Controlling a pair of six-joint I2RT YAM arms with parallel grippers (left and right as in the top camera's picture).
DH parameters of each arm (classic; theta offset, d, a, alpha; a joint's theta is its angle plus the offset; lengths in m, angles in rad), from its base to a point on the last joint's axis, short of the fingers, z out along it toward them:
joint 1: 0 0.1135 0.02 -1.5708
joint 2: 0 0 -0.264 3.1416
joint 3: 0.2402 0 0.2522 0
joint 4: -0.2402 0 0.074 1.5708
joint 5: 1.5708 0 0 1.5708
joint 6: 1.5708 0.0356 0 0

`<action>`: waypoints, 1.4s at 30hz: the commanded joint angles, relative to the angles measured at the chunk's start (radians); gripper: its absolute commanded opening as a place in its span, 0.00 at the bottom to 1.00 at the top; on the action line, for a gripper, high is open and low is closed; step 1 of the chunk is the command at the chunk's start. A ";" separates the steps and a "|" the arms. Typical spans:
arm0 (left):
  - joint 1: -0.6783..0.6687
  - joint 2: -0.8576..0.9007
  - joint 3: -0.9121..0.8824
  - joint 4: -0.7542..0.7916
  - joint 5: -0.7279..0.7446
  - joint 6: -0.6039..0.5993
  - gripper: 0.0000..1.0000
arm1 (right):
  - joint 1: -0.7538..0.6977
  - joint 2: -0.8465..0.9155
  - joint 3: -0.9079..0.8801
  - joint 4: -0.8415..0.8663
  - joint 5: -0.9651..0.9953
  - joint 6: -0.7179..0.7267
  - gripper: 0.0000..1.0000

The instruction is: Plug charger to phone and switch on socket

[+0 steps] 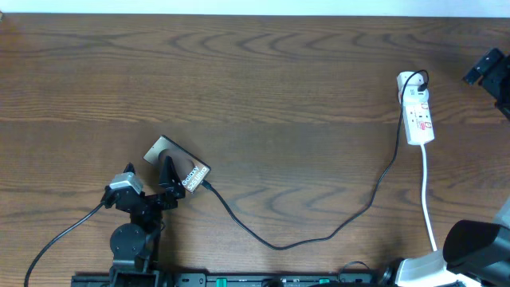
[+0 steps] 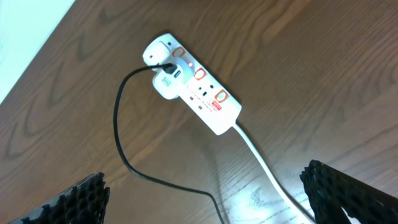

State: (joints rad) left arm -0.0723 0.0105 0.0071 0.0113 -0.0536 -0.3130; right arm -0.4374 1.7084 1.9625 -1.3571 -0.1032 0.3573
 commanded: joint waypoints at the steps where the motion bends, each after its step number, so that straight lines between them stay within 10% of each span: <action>1: -0.005 -0.009 -0.003 -0.080 -0.026 0.013 0.91 | 0.000 0.000 0.006 -0.001 0.003 0.013 0.99; 42: -0.005 -0.006 -0.003 -0.079 -0.018 0.040 0.91 | 0.000 0.000 0.006 -0.001 0.003 0.013 0.99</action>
State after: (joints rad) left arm -0.0734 0.0101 0.0158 -0.0181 -0.0513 -0.2871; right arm -0.4374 1.7084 1.9625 -1.3575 -0.1036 0.3573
